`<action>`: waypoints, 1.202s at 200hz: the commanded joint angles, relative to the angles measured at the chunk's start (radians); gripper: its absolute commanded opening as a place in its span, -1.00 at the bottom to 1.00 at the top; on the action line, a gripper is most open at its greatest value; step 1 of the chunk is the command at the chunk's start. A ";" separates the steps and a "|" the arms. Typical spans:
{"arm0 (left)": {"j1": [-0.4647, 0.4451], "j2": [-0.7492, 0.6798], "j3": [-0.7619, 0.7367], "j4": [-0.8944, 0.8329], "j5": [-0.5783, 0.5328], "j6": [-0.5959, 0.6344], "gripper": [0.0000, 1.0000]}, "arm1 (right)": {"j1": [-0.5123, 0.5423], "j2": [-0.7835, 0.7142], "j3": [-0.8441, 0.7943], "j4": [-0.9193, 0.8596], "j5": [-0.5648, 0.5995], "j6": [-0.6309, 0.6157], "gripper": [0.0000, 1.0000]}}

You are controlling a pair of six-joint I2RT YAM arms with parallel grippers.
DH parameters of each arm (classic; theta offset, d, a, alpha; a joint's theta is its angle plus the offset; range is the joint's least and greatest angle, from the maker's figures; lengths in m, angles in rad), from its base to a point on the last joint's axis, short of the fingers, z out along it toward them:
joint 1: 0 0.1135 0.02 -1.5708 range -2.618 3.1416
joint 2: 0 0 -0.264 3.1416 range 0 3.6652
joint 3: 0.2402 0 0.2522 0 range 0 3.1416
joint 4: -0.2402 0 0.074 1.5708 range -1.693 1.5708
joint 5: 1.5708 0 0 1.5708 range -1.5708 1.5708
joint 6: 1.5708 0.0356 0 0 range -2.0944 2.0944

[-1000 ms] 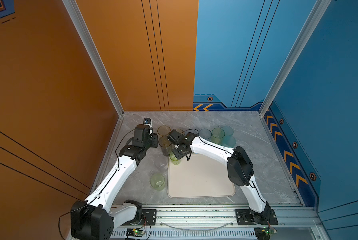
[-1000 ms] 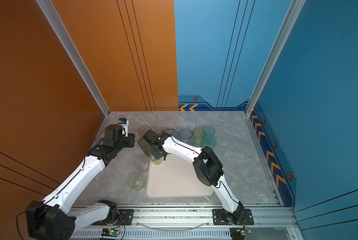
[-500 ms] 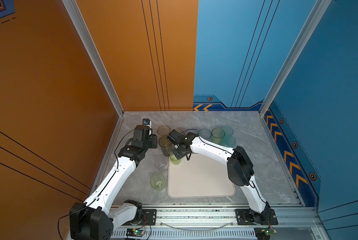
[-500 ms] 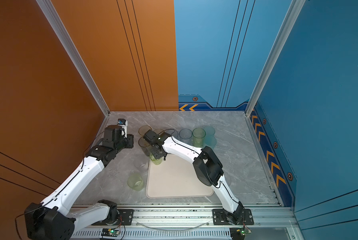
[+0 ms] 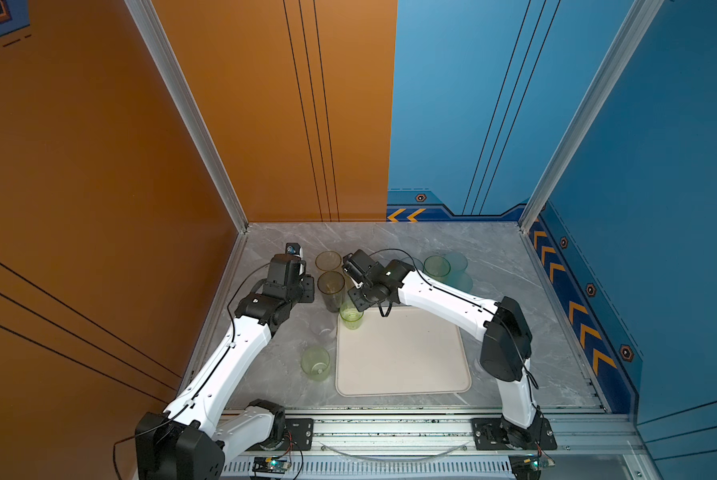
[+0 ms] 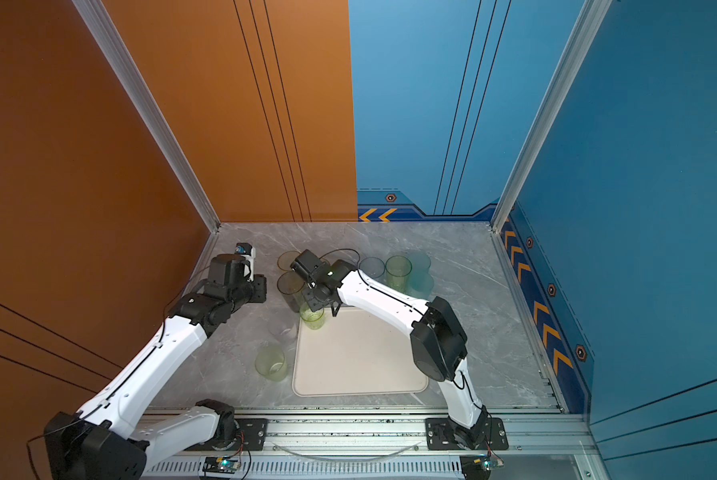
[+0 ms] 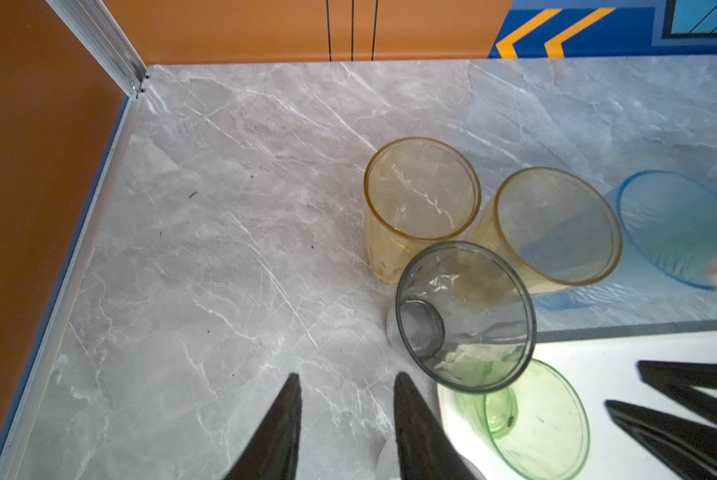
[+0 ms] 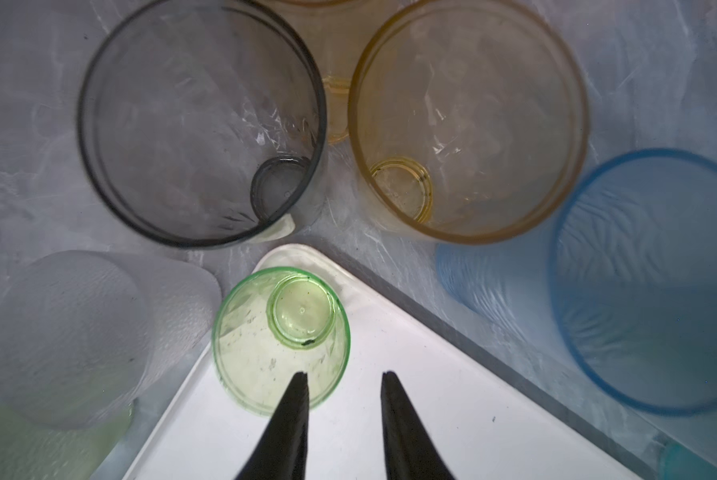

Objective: Place the glasses into the tray
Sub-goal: 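Lower left gripper to frosted clear cup while right arm withdraws toward far cups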

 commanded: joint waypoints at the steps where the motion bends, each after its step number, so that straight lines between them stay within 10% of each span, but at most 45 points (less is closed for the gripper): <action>1: -0.026 -0.018 0.010 -0.084 -0.006 -0.027 -0.23 | -0.015 -0.132 -0.096 0.051 -0.040 -0.015 -0.37; 109: -0.081 -0.059 -0.079 -0.222 0.032 -0.155 -0.37 | -0.249 -0.648 -0.543 0.155 -0.167 0.046 -0.31; 240: -0.097 0.025 -0.119 -0.228 0.076 -0.182 -0.44 | -0.305 -0.734 -0.617 0.155 -0.183 0.047 -0.31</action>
